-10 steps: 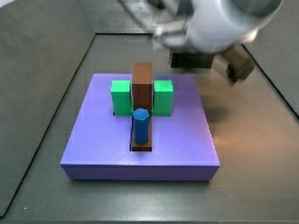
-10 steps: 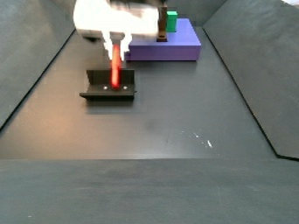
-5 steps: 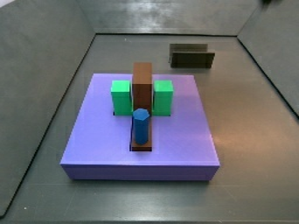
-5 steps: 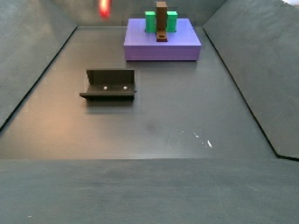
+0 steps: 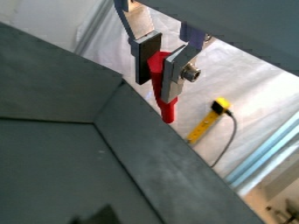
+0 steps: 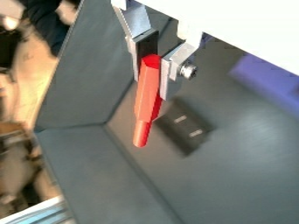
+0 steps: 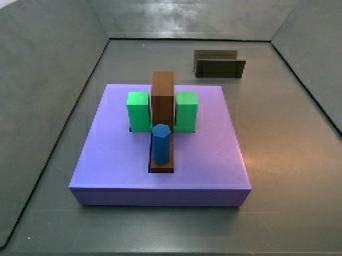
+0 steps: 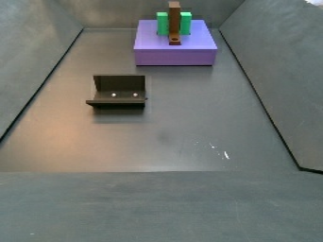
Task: Pick up the red object. Move up. Place the red object on the fixture. Regrasp the red object. Move to above the board. Insert the red object.
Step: Move to above the board.
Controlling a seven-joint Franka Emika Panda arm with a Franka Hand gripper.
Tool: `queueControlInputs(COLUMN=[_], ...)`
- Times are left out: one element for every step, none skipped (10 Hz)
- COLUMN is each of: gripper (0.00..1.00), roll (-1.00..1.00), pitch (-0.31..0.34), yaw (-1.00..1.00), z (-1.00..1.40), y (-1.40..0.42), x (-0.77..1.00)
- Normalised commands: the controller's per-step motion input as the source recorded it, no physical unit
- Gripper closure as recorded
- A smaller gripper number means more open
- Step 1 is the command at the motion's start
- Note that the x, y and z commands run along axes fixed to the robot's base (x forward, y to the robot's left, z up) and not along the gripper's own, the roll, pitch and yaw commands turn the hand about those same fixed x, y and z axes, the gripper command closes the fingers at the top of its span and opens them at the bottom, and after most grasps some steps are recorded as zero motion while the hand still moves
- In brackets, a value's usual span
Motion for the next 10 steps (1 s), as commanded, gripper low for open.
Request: queueControlInputs(gripper=[1.0, 1.0, 1.0, 1.0, 1.0, 1.0, 1.0, 1.0, 1.0, 1.0], roll=[-1.0, -1.0, -1.0, -1.0, -1.0, -1.0, -1.0, -1.0, -0.99, -0.67], pitch=[0.095, 0.112, 0.122, 0.134, 0.137, 0.132, 0.126, 0.118, 0.107, 0.052], yaw=[-0.2, -0.19, -0.18, -0.17, -0.16, -0.14, -0.14, -0.12, -0.1, -0.05], z=[0.27, 0.28, 0.16, 0.05, 0.03, 0.03, 0.01, 0.01, 0.0, -0.01], y=[-1.4, -1.4, -0.83, -0.32, -0.16, -0.08, -0.04, 0.01, 0.02, 0.03], x=[-0.99, -0.99, -0.6, -0.27, -0.15, -0.13, -0.11, -0.08, -0.06, -0.04])
